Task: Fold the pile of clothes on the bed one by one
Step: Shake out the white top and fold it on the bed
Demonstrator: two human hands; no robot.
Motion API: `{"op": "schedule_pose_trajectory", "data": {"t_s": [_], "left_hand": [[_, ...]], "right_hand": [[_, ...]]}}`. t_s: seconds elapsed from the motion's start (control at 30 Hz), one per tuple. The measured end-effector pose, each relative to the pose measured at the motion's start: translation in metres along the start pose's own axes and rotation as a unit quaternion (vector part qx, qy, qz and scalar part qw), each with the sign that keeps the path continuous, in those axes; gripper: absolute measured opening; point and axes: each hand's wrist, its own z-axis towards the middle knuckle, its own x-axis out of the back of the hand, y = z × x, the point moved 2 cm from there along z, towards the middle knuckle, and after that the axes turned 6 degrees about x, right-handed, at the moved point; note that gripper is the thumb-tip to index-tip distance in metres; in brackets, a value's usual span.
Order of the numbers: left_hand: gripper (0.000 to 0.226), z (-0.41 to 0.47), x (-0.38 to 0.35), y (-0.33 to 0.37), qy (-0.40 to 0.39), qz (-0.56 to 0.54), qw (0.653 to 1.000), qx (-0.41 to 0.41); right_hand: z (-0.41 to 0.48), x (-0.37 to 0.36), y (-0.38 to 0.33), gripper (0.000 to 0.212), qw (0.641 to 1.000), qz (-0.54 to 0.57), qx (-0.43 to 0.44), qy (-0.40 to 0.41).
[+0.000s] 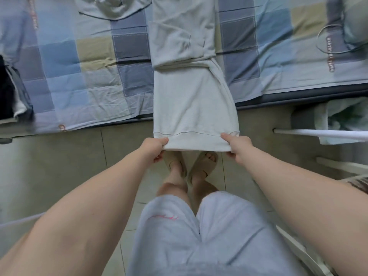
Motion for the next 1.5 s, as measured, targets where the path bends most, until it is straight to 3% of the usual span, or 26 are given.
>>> {"op": "schedule_pose_trajectory", "data": {"t_s": [0.17, 0.33, 0.63, 0.83, 1.0, 1.13, 1.2, 1.27, 1.3, 1.37, 1.4, 1.43, 1.5], "left_hand": [[0.016, -0.045, 0.003, -0.029, -0.020, -0.047, 0.998, 0.045], [0.014, -0.068, 0.017, 0.003, -0.047, -0.123, 0.990, 0.057], [0.022, -0.055, 0.062, 0.170, -0.076, -0.255, 0.963, 0.039], [0.013, -0.022, 0.075, 0.290, -0.075, -0.269, 0.960, -0.001], [0.022, 0.021, 0.071, 0.384, -0.068, -0.277, 0.958, -0.022], [0.016, 0.074, 0.055, 0.436, -0.041, -0.284, 0.954, -0.082], [0.019, 0.107, 0.041, 0.442, 0.006, -0.204, 0.966, -0.158], [0.029, 0.145, 0.029, 0.429, 0.120, 0.035, 0.957, -0.262], [0.039, 0.167, 0.022, 0.419, 0.170, 0.187, 0.920, -0.300], [0.055, 0.210, 0.010, 0.401, 0.216, 0.376, 0.833, -0.343], [0.061, 0.228, 0.007, 0.394, 0.221, 0.406, 0.811, -0.358], [0.065, 0.248, 0.004, 0.389, 0.227, 0.415, 0.800, -0.370], [0.068, 0.274, 0.000, 0.383, 0.253, 0.418, 0.780, -0.391]], "right_hand": [[-0.045, 0.021, 0.008, 0.048, 0.999, 0.007, -0.032, -0.017], [-0.070, 0.016, -0.041, 0.055, 0.999, 0.029, -0.019, -0.016], [-0.065, -0.068, -0.226, 0.025, 0.995, 0.094, 0.026, -0.022], [-0.019, -0.111, -0.317, 0.012, 0.992, 0.115, 0.040, -0.017], [0.044, -0.148, -0.385, 0.008, 0.991, 0.120, 0.060, -0.020], [0.109, -0.182, -0.411, 0.006, 0.989, 0.114, 0.086, -0.038], [0.144, -0.197, -0.406, 0.011, 0.989, 0.038, 0.133, -0.051], [0.179, -0.207, -0.387, 0.047, 0.957, -0.150, 0.248, -0.035], [0.198, -0.213, -0.373, 0.060, 0.907, -0.281, 0.312, -0.039], [0.234, -0.223, -0.346, 0.067, 0.757, -0.515, 0.401, -0.020], [0.249, -0.226, -0.336, 0.066, 0.702, -0.570, 0.427, 0.000], [0.268, -0.228, -0.328, 0.065, 0.670, -0.594, 0.446, 0.020], [0.294, -0.228, -0.318, 0.067, 0.642, -0.591, 0.486, 0.050]]}}
